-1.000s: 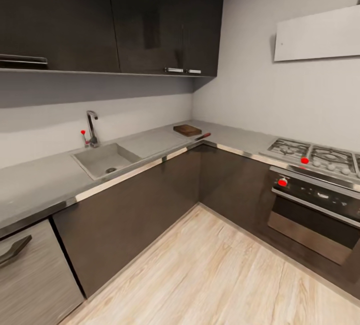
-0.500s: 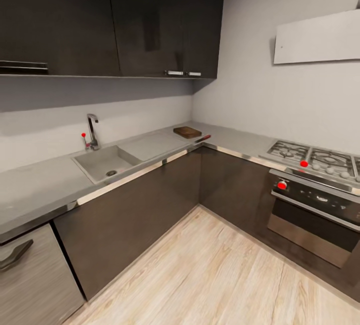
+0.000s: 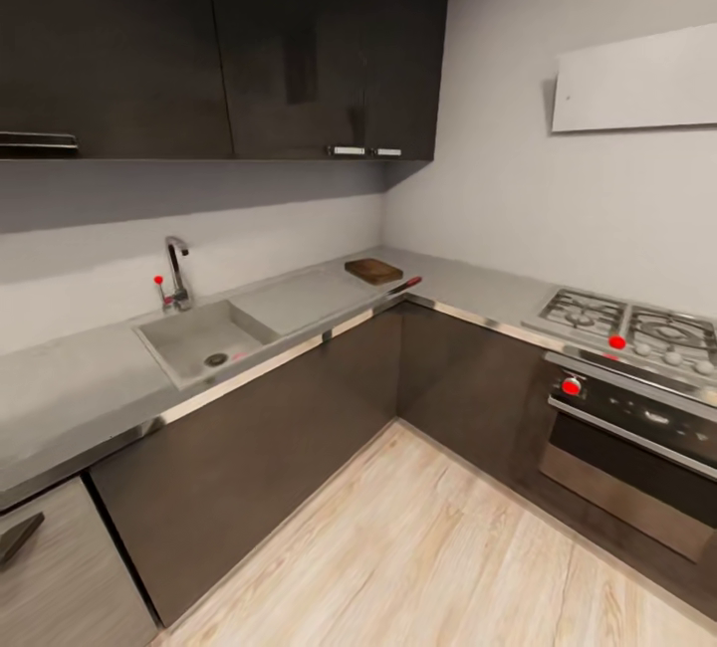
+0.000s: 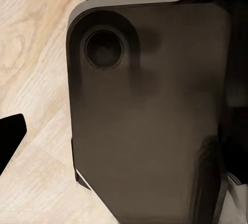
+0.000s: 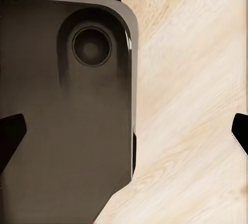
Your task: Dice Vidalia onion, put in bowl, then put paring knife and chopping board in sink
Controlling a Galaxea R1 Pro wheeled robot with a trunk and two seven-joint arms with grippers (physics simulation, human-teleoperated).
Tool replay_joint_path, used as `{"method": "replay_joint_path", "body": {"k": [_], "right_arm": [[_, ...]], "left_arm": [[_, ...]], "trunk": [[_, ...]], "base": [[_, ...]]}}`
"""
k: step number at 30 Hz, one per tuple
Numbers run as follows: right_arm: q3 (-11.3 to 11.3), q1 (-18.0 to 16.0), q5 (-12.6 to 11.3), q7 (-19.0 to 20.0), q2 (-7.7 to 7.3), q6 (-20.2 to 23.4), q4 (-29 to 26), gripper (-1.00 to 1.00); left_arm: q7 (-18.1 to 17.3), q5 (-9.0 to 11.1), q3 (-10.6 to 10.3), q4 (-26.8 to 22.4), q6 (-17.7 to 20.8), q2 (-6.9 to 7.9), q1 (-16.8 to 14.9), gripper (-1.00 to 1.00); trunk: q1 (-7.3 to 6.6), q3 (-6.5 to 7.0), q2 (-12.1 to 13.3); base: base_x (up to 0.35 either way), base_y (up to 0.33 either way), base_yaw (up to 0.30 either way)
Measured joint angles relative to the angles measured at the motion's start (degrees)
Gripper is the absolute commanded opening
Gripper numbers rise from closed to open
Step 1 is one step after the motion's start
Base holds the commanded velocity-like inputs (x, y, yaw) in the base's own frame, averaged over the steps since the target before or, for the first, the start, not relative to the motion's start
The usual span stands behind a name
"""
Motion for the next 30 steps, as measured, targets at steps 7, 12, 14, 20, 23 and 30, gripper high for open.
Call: {"method": "replay_joint_path", "body": {"k": [7, 12, 14, 20, 23, 30], "right_arm": [[0.0, 0.0, 0.0, 0.0, 0.02, 0.0, 0.0, 1.0], [0.0, -0.01, 0.0, 0.0, 0.03, 0.01, 0.0, 1.0], [0.0, -0.01, 0.0, 0.0, 0.03, 0.02, 0.0, 1.0], [0.0, -0.01, 0.0, 0.0, 0.1, 0.02, 0.0, 1.0], [0.0, -0.01, 0.0, 0.0, 0.11, 0.02, 0.0, 1.0], [0.0, -0.01, 0.0, 0.0, 0.12, 0.02, 0.0, 1.0]], "left_arm": [[0.0, 0.0, -0.05, 0.07, 0.04, -0.06, 0.0, 1.0], [0.0, 0.0, -0.07, 0.11, 1.04, -0.07, 0.0, 1.0], [0.0, 0.0, -0.08, 0.14, 1.93, -0.06, 0.0, 1.0], [0.0, 0.0, -0.06, 0.18, 3.07, -0.04, -0.01, 1.0], [0.0, 0.0, -0.07, 0.18, 3.16, -0.03, -0.01, 1.0], [0.0, 0.0, -0.15, 0.75, 3.46, 0.18, -0.01, 1.0]], "trunk": [[-1.54, 1.26, 2.81], [-2.64, 2.16, 4.81], [-3.08, 2.51, 5.62], [-4.4, 3.59, 8.02], [-5.05, 4.13, 9.23], [-6.59, 5.39, 12.04]], "base": [[0.33, 0.0, 0.001], [0.338, 0.0, 0.139], [0.339, 0.0, 0.239], [0.34, 0.0, 0.278], [0.34, 0.0, 0.284], [0.34, 0.0, 0.278]]}}
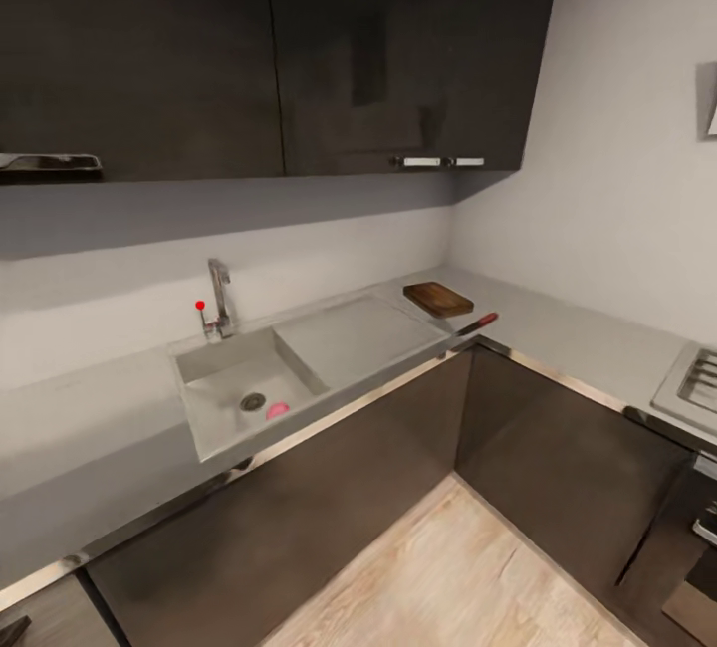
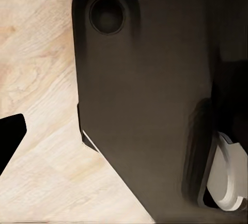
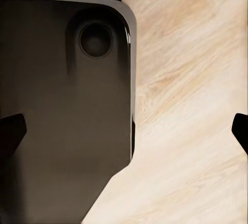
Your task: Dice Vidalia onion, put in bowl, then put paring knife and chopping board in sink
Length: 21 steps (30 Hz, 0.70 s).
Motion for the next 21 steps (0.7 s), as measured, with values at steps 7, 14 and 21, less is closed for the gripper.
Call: {"method": "replay_joint_path", "body": {"k": [7, 14, 21], "right_arm": [[0.0, 0.01, 0.0, 0.0, 0.0, -0.01, -0.02, 1.0], [0.0, 0.01, 0.0, 0.0, 0.0, -0.02, -0.01, 1.0], [0.0, 0.01, 0.0, 0.0, 0.0, -0.02, 0.0, 1.0]], "left_arm": [[0.0, 0.0, -0.07, 1.38, 1.61, 0.1, -0.02, 1.0], [-0.08, 0.0, -0.09, 1.56, 1.69, -0.02, -0.02, 1.0], [-0.08, 0.0, -0.11, 1.55, 1.7, -0.19, -0.02, 1.0]], "trunk": [[-1.53, 1.26, 2.81], [-3.07, 2.52, 5.62], [-4.61, 3.78, 8.43]], "base": [[0.314, 0.0, 0.128], [0.275, 0.0, 0.017], [0.283, -0.081, -0.03]]}}
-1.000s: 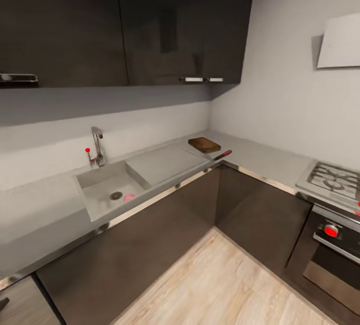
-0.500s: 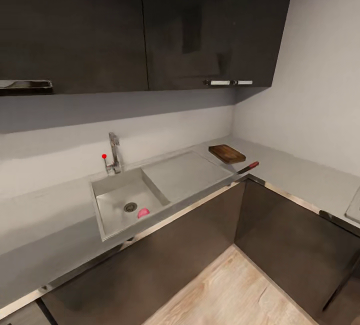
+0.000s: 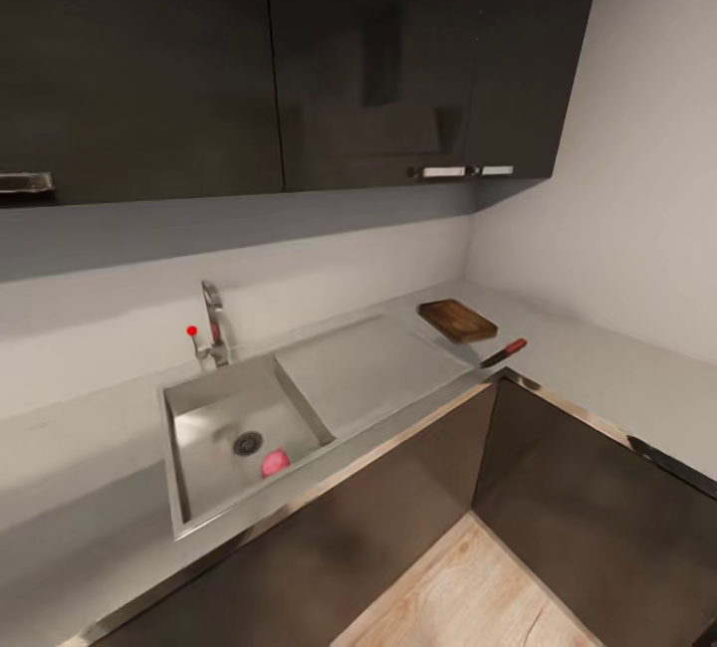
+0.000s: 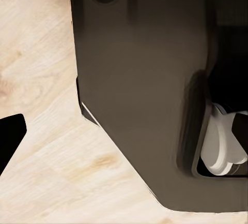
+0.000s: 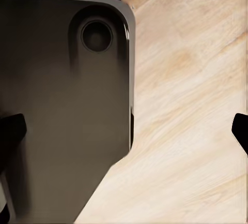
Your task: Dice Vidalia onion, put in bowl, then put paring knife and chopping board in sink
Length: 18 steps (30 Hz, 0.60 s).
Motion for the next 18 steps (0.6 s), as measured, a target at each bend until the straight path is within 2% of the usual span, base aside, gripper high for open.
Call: {"method": "replay_joint_path", "body": {"k": [18], "right_arm": [[0.0, 0.0, 0.0, 0.0, 0.01, 0.0, -0.01, 1.0]], "left_arm": [[0.0, 0.0, 0.01, 0.0, 0.0, 0.01, 0.0, 1.0]], "trunk": [[-3.96, 3.24, 7.23]], "base": [[0.274, -0.178, -0.001]]}}
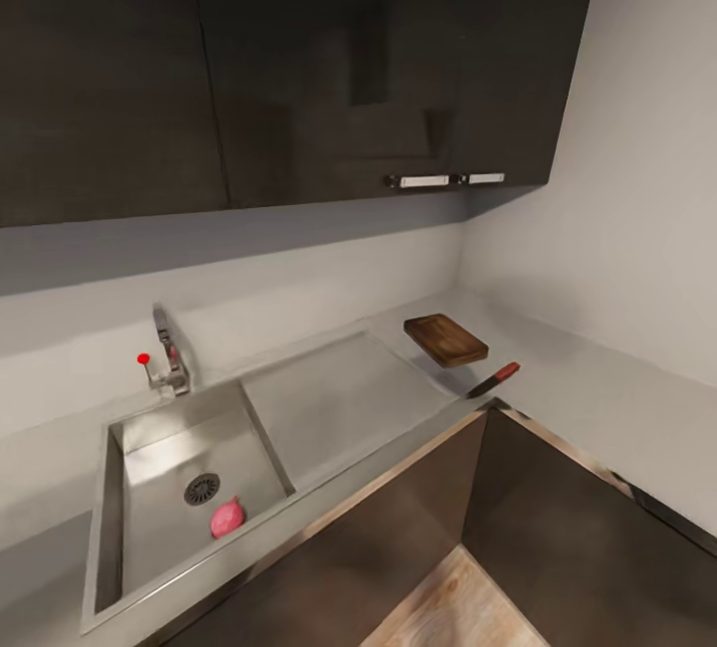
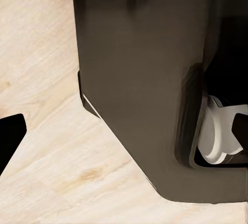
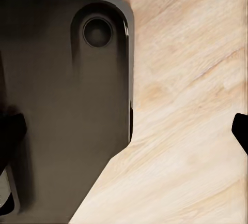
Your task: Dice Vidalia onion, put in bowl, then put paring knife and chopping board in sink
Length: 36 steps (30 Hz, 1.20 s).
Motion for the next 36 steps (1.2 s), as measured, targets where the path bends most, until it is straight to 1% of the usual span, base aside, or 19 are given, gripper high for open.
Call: {"method": "replay_joint_path", "body": {"k": [11, 13, 36], "right_arm": [[0.0, 0.0, 0.0, 0.0, 0.01, 0.0, 0.01, 1.0], [0.0, 0.0, 0.0, 0.0, 0.0, 0.0, 0.0, 1.0], [0.0, 0.0, 0.0, 0.0, 0.05, -0.02, 0.01, 1.0]], "left_arm": [[0.0, 0.0, 0.0, 0.0, 0.0, 0.06, 0.0, 1.0], [0.0, 0.0, 0.0, 0.0, -0.06, 0.08, 0.0, 1.0], [0.0, 0.0, 0.06, -0.01, -0.24, 0.31, 0.01, 1.0]], "trunk": [[-2.42, 1.98, 4.42], [-2.82, 2.35, 5.25], [-7.89, 6.49, 14.47]], "base": [[0.273, -0.178, 0.0], [0.111, -0.068, 0.0], [0.01, -0.006, 0.0]]}}
